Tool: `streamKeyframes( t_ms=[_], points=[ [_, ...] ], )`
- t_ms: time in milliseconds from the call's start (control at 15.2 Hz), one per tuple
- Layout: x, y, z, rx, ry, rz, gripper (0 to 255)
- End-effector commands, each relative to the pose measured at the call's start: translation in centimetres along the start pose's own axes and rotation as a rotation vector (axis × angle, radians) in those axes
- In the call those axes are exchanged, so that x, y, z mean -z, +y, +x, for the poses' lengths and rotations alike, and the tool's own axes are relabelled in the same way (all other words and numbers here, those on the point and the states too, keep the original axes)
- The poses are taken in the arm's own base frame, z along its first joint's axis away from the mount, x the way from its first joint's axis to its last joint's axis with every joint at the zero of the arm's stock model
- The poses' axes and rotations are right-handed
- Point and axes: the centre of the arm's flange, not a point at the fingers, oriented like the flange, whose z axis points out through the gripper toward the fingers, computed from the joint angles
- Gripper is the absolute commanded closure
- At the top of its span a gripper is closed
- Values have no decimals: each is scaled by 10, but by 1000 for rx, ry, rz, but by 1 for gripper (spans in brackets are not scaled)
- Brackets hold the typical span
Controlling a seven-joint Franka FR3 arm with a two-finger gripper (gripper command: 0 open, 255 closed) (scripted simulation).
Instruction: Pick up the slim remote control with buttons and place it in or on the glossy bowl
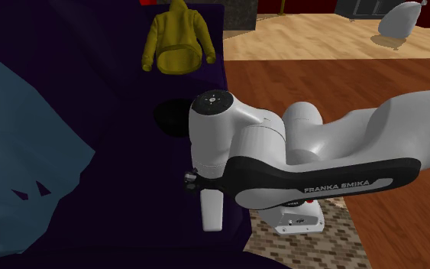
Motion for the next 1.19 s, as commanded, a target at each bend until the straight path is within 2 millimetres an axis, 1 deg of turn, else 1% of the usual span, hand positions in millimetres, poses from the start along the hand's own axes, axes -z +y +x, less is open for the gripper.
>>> streamKeyframes(
  t_ms=[0, 66, 132, 726, 1122],
  points=[
    [0, 0, 0, 0, 0, 0, 0],
    [0, 0, 0, 0, 0, 0, 0],
    [0, 0, 0, 0, 0, 0, 255],
    [0, 0, 0, 0, 0, 0, 255],
    [31, -1, 5, 0, 0, 0, 255]
  ],
)
